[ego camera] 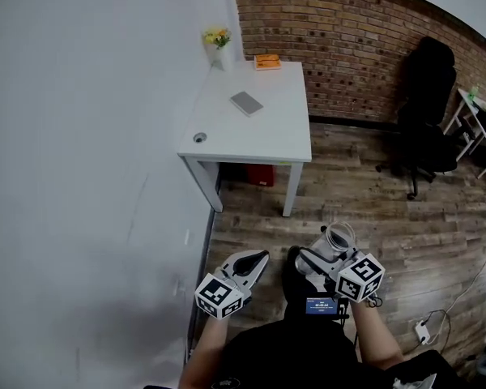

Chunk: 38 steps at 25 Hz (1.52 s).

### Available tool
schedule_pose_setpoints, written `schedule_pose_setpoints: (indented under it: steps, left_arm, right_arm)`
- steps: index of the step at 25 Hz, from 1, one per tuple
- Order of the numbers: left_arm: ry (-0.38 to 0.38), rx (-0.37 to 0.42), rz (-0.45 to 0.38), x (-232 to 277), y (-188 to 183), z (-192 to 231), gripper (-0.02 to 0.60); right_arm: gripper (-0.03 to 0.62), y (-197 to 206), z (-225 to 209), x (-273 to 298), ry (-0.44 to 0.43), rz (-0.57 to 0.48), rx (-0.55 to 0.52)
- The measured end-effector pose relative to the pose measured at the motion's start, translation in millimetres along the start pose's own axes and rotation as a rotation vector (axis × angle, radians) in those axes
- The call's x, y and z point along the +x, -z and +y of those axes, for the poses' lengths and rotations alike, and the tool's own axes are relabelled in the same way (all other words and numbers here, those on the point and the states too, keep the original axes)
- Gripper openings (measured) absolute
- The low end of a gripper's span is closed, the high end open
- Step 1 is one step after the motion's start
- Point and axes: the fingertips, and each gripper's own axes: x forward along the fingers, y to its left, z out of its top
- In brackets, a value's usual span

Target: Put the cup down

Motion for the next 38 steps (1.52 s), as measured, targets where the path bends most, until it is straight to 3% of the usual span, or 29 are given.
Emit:
schedule_pose_setpoints:
  steps: [6,15,20,29,33,38]
  left_arm:
    - [-0.014,0.005,-0.032,62,-20,74,0.009]
    - [-0.034,0.06,-0.055,190,-81,191,0.009]
    - [-0.052,0.05,-0.053,231,-99,237,0.009]
    - [-0.108,0.025,-0.012,238,-98,281,0.009]
    - [-0.073,0.026,0.018,245,-93,287,0.009]
    - [-0.025,0.02,-0.017,263,-113,292,0.009]
  right_arm:
    - [0.354,-23,-77,78,-0.048,0.004,0.015]
    - [0.354,-88,-203,178,-0.115,0.047,-0.019]
    - [0.354,-118,-258,223,-0.133,0.038,-0.004]
    - [0.354,-135,-290,272,-0.148,0.063,0.001]
    - [0.354,-136,-291,281,-0.136,0.047,0.032]
    - [0.354,-155,-296,286,-0.111,-0.012,0.094]
